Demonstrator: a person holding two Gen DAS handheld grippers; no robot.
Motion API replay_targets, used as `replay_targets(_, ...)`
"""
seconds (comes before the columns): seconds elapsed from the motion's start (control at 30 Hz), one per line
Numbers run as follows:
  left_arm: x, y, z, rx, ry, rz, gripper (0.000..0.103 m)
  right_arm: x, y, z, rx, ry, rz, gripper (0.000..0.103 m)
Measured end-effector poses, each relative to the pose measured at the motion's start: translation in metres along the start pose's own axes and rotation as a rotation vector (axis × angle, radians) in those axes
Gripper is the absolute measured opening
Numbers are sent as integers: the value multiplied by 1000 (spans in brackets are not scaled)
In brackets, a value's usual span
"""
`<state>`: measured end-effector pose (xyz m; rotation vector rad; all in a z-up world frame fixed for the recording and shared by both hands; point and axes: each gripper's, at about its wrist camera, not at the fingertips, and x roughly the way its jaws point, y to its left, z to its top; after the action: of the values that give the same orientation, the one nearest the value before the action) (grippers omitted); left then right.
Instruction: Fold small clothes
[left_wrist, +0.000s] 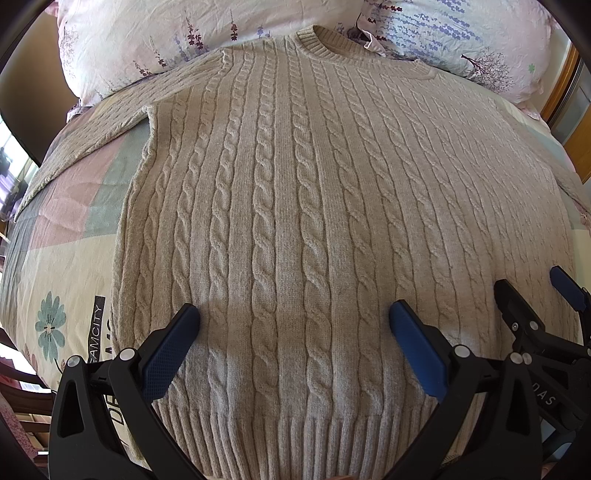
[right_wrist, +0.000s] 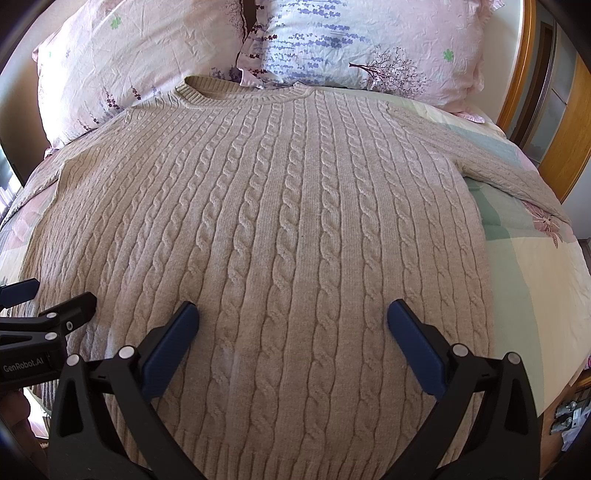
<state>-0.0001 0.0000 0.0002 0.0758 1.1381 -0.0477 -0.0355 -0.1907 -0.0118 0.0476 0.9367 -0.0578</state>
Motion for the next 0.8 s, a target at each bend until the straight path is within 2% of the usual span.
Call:
replay_targets(0.3, 0, 0, 0, 5, 0, 1, 102, 3, 0, 2, -12, 5, 3, 101)
replay_targets(0.4, 3, -3, 1, 17, 0, -3, 102, 0, -7, 2, -79, -13, 74, 101)
replay_targets(0.43, 2, -2, -1, 18, -4, -6, 102, -5, -22, 9, -52, -18, 117, 101)
replay_targets(0.5, 1, 0, -3, 32, -36, -10, 102, -20, -63, 22, 78, -84, 153, 101)
replay_targets(0.57, -4, 0, -7, 44, -74, -12, 102, -36, -137, 38, 302, -179, 171, 101)
replay_targets(0.63, -6, 0, -8, 68, -108, -20, 102, -37, -214, 46, 516, -226, 150, 100)
replay_targets(0.67, -6, 1, -7, 79, -117, -32, 102, -33, -245, 47, 599, -235, 131, 87)
replay_targets(0.7, -7, 2, -6, 85, -121, -47, 102, -26, -285, 47, 699, -234, 110, 69)
replay_targets(0.77, -10, 12, -3, 73, -158, -123, 102, -9, -343, 44, 851, -203, 88, 52)
replay_targets(0.8, -13, 19, -2, 55, -189, -172, 102, 1, -372, 38, 941, -178, 90, 51)
